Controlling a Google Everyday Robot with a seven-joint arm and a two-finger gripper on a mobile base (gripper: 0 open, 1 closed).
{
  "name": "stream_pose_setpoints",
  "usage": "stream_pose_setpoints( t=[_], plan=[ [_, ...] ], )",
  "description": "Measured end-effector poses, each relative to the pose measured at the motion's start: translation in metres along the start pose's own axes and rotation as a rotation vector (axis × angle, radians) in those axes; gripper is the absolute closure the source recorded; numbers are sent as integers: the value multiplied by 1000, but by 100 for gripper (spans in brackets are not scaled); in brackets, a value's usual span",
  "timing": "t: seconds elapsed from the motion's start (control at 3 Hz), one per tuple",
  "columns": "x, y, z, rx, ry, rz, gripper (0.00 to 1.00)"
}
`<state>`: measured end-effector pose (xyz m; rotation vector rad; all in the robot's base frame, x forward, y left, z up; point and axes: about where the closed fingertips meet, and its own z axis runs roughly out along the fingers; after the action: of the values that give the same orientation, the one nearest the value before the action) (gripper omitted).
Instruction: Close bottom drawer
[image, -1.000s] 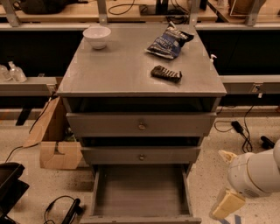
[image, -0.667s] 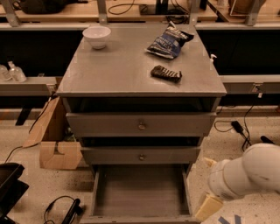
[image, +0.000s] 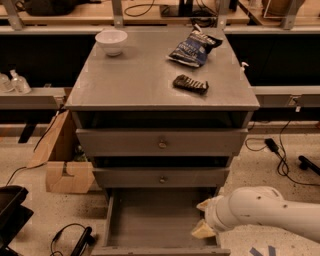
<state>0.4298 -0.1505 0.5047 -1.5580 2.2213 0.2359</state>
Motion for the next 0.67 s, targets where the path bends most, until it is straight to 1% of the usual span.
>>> stream_pose_setpoints(
  t=[0.33, 0.67],
  plan=[
    [9, -7, 55, -7, -9, 38, 64],
    [9, -4, 61, -15, -8, 45, 89]
  ],
)
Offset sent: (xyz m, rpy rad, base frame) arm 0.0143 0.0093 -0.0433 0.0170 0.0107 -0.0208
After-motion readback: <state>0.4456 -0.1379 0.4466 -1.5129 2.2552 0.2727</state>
